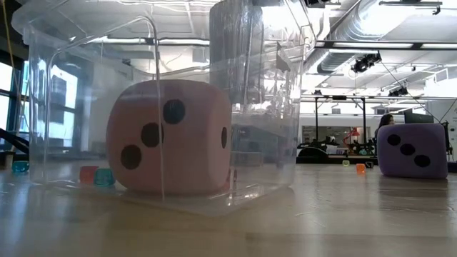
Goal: Pick & Place Dice
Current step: Put the big orange dice into the transparent bin
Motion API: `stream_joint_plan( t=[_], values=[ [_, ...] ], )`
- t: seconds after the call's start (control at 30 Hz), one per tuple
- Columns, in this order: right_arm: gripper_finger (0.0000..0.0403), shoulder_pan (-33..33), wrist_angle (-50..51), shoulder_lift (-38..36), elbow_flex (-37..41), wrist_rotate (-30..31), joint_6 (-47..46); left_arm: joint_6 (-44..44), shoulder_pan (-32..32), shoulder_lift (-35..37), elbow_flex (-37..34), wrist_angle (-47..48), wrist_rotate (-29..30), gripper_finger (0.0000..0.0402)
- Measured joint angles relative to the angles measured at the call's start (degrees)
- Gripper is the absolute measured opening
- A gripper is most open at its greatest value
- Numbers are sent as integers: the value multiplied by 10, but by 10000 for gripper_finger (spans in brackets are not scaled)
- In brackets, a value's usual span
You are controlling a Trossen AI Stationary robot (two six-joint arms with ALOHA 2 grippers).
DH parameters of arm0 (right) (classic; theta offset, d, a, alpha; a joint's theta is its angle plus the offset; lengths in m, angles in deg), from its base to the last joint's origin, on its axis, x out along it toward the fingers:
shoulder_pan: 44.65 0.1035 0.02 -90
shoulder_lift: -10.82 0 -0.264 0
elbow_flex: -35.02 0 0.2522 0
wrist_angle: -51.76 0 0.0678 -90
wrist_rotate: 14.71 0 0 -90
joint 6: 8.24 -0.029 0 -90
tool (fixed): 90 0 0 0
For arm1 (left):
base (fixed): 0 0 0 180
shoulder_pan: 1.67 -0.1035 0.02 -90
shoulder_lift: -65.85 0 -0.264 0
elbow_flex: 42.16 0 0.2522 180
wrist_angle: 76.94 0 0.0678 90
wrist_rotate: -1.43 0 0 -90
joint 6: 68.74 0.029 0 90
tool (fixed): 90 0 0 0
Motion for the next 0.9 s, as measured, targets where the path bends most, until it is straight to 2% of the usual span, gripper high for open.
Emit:
stream_joint_plan(
  t=[0.1, 0.3, 0.43, 0.53, 0.67, 0.9],
  values=[
    [192, 0, 5, 0, 0, 0, 0, 26, 8, 18, 3, 1, -63, 400],
    [192, 0, 7, 0, 0, 0, 2, -46, -18, 41, 46, 53, -255, 400],
    [192, 0, 6, 0, 0, 0, 2, -163, -38, 40, 53, 122, -375, 400],
    [192, 0, 6, 0, 0, 0, 2, -271, -42, 40, 53, 181, -410, 400],
    [192, 0, 8, 0, 0, 0, 2, -385, -29, 33, 53, 229, -415, 400],
    [192, 0, 13, 0, 0, 0, 1, -403, 21, -15, 53, 244, -424, 400]
  ],
)
